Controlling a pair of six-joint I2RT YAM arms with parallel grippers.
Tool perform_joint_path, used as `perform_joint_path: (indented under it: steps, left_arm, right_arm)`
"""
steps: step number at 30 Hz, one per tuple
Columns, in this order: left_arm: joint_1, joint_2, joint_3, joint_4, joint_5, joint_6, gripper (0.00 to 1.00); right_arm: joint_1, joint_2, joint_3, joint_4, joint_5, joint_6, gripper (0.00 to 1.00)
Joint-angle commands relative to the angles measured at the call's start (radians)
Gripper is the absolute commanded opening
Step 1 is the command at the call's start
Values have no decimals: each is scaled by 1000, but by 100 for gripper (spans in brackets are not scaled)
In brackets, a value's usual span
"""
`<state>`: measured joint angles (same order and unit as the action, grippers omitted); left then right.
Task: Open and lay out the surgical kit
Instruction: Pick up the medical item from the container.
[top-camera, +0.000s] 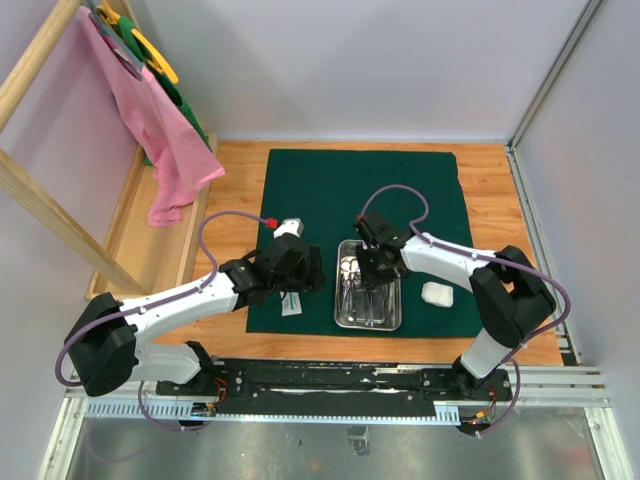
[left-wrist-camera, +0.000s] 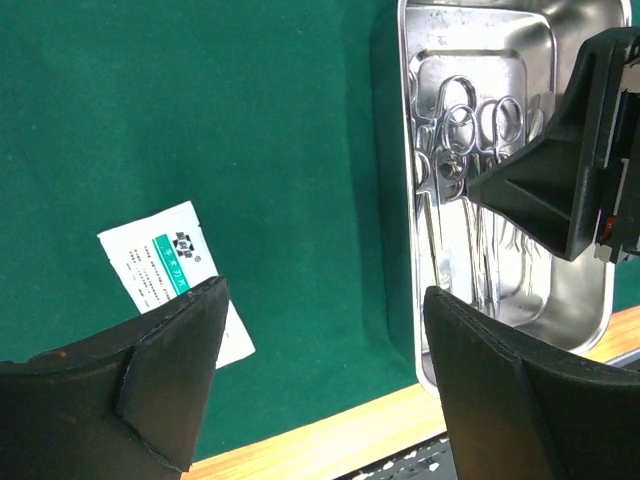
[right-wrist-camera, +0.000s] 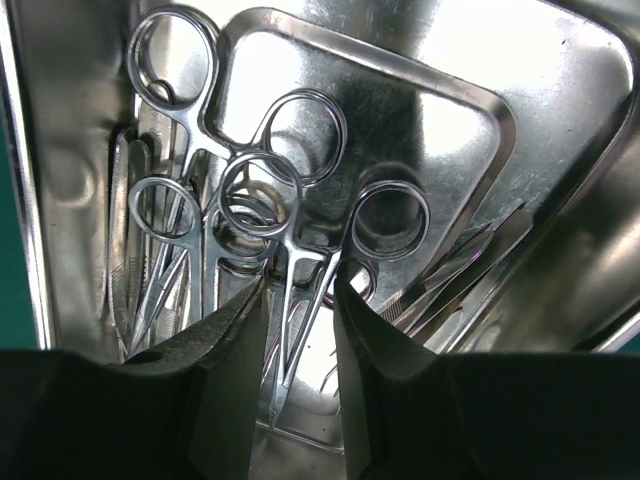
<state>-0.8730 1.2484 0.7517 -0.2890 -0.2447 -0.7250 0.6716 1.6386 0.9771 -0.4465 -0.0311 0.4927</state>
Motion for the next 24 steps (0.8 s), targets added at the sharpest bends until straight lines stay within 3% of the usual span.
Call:
perform_joint_path:
  steps: [1, 6, 13, 17, 24]
  left_arm:
    - [-4, 4, 5, 28, 8, 10, 83]
    - [-4, 0, 1, 31, 10, 9, 83]
    - [-3, 3, 0, 28, 12, 12, 83]
    - [-3, 0, 3, 26, 9, 12, 83]
    - [-3, -12, 16, 15, -1, 15, 83]
  right_arm:
    - [-9, 22, -25, -17, 28, 8, 33]
    - [-10, 32, -40, -9, 38, 13, 32]
    - [-10, 38, -35, 2, 37, 8, 9]
    - [-9, -19, -12, -31, 46, 0, 5]
    - [-9, -133, 70, -119, 70, -22, 5]
